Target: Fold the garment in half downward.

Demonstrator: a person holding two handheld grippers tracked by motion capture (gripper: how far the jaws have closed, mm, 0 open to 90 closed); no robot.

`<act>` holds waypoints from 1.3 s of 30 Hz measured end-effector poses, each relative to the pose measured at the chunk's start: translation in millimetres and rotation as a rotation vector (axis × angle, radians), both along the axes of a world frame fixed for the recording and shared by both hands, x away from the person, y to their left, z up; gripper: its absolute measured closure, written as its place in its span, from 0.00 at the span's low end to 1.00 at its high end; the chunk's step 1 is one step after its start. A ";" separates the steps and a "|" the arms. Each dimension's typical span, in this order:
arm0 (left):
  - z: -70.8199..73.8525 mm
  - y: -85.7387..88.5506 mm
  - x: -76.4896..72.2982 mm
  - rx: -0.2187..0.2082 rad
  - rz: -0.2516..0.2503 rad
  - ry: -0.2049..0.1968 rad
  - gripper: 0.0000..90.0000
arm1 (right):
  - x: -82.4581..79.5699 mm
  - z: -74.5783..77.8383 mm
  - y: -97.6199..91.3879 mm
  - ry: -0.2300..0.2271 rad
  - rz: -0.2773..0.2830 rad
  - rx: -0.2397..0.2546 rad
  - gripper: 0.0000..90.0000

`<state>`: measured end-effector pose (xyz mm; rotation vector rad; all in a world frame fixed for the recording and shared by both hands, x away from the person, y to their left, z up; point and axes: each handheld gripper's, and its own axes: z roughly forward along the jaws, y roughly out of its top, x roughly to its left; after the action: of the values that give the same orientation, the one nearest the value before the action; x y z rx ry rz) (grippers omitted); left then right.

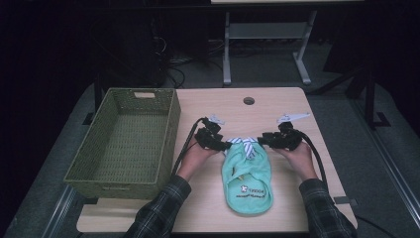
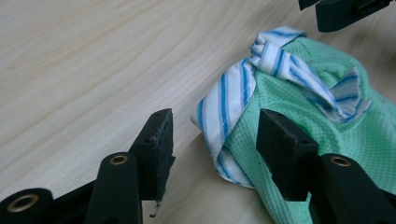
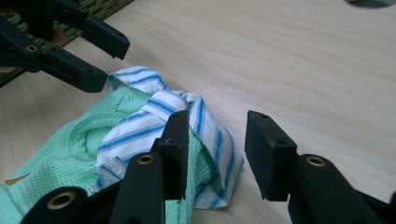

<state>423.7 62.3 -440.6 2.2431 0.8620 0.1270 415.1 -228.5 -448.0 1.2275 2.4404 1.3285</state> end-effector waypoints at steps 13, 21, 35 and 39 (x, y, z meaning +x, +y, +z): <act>-17.7 -4.1 6.0 0.055 -0.044 0.047 0.70 | 4.4 -21.3 9.1 0.075 0.048 -0.052 0.80; -17.6 -7.9 3.5 0.091 -0.064 0.030 0.86 | 0.3 -23.5 11.7 0.065 0.065 -0.094 0.91; -9.2 -2.7 3.3 0.038 -0.033 0.007 0.96 | -3.4 -13.9 13.2 0.005 0.046 -0.121 0.97; 1.2 -1.1 1.8 0.013 -0.022 -0.029 0.96 | -5.2 -2.6 9.5 -0.032 0.032 -0.099 0.97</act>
<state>425.5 61.3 -439.4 2.2566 0.8233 0.1547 409.9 -219.1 -450.6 1.1396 2.4818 1.2085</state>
